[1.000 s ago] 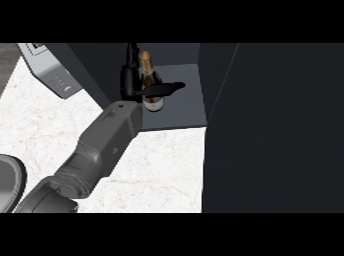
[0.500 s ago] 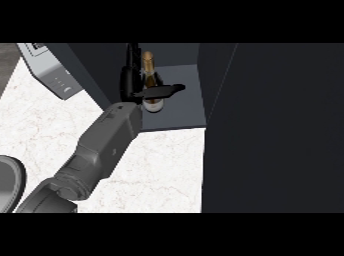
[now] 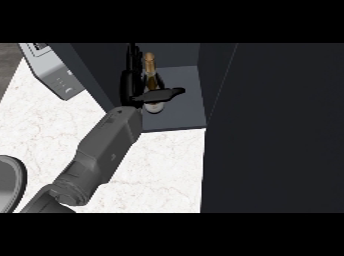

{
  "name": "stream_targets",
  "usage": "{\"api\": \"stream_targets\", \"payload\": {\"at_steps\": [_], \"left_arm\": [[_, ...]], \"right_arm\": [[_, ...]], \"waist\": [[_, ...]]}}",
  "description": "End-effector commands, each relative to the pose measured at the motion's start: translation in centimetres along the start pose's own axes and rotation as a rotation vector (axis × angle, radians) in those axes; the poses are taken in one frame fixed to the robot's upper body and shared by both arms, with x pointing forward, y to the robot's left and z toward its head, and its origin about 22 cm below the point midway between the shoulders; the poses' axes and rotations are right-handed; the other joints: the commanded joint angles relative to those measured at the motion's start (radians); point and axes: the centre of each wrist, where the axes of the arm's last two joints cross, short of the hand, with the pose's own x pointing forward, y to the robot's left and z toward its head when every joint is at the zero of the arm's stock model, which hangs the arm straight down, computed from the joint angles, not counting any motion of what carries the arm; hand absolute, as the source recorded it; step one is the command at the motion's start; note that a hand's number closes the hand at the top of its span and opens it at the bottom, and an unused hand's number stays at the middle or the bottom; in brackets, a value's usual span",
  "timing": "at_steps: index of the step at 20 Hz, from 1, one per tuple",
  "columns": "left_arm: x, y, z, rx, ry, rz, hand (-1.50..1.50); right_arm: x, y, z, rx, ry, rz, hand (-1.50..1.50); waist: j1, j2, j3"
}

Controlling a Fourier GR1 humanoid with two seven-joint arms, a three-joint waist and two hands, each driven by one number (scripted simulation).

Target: Pick up the wine, place it into the cabinet and close the cabinet

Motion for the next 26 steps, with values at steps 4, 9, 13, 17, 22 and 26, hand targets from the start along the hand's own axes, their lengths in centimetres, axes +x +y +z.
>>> {"api": "stream_targets", "payload": {"at_steps": [4,9,13,17,22,26], "left_arm": [[-2.4,1.3,4.7,0.028,0.056,0.024,-1.5],[-0.8,-1.8,7.7,-0.008,0.072,0.036,-1.5],[1.1,-4.7,10.9,-0.015,0.09,0.027,-1.5],[1.2,-3.6,13.2,-0.025,0.038,0.027,-1.5],[3.9,-4.1,15.7,-0.03,0.024,0.064,-1.5],[6.0,-4.7,18.1,-0.007,0.012,0.101,-1.5]], "right_arm": [[0.9,0.8,1.6,-0.019,-0.018,0.017,-1.5],[1.2,-1.2,2.4,-0.065,-0.007,0.045,-1.5],[0.2,-0.8,1.8,-0.061,-0.009,0.047,-1.5],[1.9,-0.7,4.5,-0.075,-0.003,0.06,-1.5],[1.9,-2.1,3.2,-0.074,-0.021,0.063,-1.5],[2.6,-0.5,3.7,-0.079,-0.013,0.041,-1.5]], "waist": [[0.018,-0.006,-0.002],[0.06,-0.014,0.0],[0.063,-0.012,0.0],[0.074,-0.011,0.0],[0.077,-0.008,-0.001],[0.076,-0.009,-0.001]]}}
